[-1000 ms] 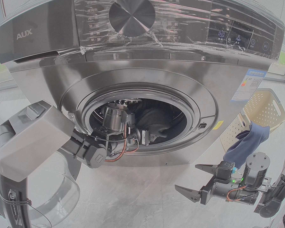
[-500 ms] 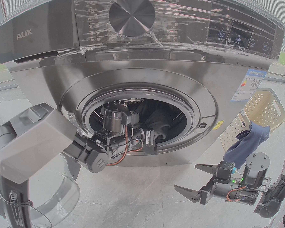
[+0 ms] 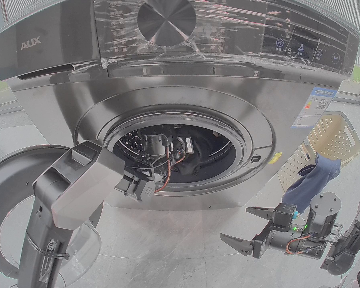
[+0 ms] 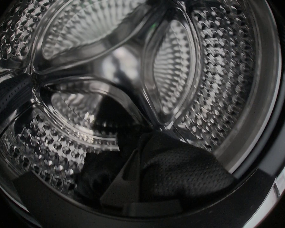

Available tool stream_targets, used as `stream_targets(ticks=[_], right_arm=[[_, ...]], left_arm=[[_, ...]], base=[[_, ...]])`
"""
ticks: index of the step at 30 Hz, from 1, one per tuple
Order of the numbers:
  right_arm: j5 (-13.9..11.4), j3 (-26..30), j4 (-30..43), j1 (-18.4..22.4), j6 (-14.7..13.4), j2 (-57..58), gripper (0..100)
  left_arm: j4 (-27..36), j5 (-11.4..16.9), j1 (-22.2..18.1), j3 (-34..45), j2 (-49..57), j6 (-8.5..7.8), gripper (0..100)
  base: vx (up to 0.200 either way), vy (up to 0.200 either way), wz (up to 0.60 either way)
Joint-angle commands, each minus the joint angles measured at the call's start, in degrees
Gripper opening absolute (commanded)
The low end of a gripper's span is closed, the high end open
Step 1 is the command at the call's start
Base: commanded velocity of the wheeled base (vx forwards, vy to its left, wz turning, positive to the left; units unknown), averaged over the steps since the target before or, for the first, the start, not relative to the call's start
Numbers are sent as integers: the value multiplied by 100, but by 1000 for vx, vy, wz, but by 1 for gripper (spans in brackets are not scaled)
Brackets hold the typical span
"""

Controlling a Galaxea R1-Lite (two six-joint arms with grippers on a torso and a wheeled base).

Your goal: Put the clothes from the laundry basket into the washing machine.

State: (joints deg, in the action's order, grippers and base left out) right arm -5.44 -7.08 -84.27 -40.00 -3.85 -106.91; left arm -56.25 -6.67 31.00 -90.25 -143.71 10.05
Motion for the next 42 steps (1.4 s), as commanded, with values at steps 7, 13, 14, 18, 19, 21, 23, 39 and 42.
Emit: stream_targets(ticks=[7, 13, 14, 18, 19, 21, 23, 39, 42], right_arm=[[-1, -21, -1, -17, -1, -102, 100], [-1, -21, -1, -61, -1, -102, 100], [-1, -21, -1, -61, -1, -102, 100], [-1, -12, -1, -61, -1, -102, 100], [-1, -12, -1, -61, -1, -93, 100], [8, -12, 7, -61, -1, -93, 100], [8, -12, 7, -61, -1, -93, 100], [25, -4, 7, -61, -1, -23, 100], [25, -12, -1, -43, -1, -14, 100]], left_arm=[[-53, -695, -455, -2093, -1009, 305, 0], [-27, -695, -419, -2023, -1001, 305, 0], [-27, -695, -411, -1918, -992, 296, 100], [184, -608, -270, -951, -614, 296, 100], [325, -537, -244, -547, -403, 296, 100], [466, -238, -191, 51, -25, 287, 100], [501, -71, -147, 403, 212, 296, 100], [870, 746, 205, 2257, 1627, -3, 100], [729, 737, 284, 2468, 1636, -20, 100]], base=[[0, 0, 0], [0, 0, 0], [0, 0, 0], [0, 0, 0], [0, 0, 0], [0, 0, 0], [0, 0, 0], [0, 0, 0], [0, 0, 0]])
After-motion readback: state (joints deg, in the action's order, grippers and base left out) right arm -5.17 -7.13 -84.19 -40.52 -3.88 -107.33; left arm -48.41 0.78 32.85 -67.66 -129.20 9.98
